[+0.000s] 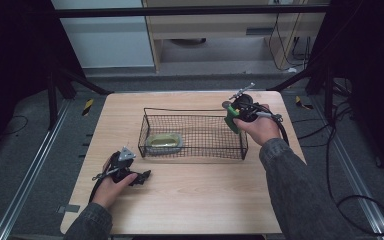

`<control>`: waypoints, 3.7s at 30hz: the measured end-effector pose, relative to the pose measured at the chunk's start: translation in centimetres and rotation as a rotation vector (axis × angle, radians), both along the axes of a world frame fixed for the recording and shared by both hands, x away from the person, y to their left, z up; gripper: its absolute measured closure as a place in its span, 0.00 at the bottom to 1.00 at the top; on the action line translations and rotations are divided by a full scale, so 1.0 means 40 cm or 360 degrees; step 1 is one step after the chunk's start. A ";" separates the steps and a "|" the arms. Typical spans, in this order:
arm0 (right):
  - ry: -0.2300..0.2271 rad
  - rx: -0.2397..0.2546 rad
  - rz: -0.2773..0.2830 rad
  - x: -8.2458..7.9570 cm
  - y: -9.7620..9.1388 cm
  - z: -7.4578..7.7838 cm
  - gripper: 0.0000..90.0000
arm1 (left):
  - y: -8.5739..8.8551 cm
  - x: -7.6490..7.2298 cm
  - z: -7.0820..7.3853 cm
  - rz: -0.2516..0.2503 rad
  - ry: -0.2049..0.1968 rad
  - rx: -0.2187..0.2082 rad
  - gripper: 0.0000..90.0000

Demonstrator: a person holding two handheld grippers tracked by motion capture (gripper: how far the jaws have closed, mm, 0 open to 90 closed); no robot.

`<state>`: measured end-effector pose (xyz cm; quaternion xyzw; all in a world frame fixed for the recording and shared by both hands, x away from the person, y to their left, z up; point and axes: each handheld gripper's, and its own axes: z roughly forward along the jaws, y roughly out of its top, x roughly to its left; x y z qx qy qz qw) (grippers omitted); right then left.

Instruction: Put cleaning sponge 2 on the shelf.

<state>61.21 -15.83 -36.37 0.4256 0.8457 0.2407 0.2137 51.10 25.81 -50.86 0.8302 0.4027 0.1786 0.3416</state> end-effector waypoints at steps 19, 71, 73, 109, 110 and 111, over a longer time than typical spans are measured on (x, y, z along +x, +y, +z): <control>0.0070 0.0053 -0.0037 0.014 -0.029 -0.054 0.71 | 0.000 0.001 0.000 0.0000 -0.0001 -0.0003 0.00; 0.0106 -0.0037 -0.0040 0.022 -0.012 -0.124 0.67 | 0.000 0.001 0.000 -0.0001 0.0003 -0.0006 0.00; 0.0100 -0.0034 -0.0034 0.019 -0.012 -0.121 0.66 | 0.000 0.001 0.000 -0.0002 0.0003 -0.0006 0.00; 0.0140 0.0018 0.0091 -0.014 0.048 -0.109 0.52 | 0.001 0.001 0.000 -0.0008 0.0004 0.0001 0.00; 0.0143 0.0017 0.0091 -0.016 0.049 -0.109 0.50 | 0.001 0.001 0.000 -0.0008 0.0004 0.0001 0.00; 0.0146 0.0014 0.0094 -0.017 0.049 -0.109 0.48 | 0.000 0.001 0.000 -0.0008 0.0004 0.0000 0.00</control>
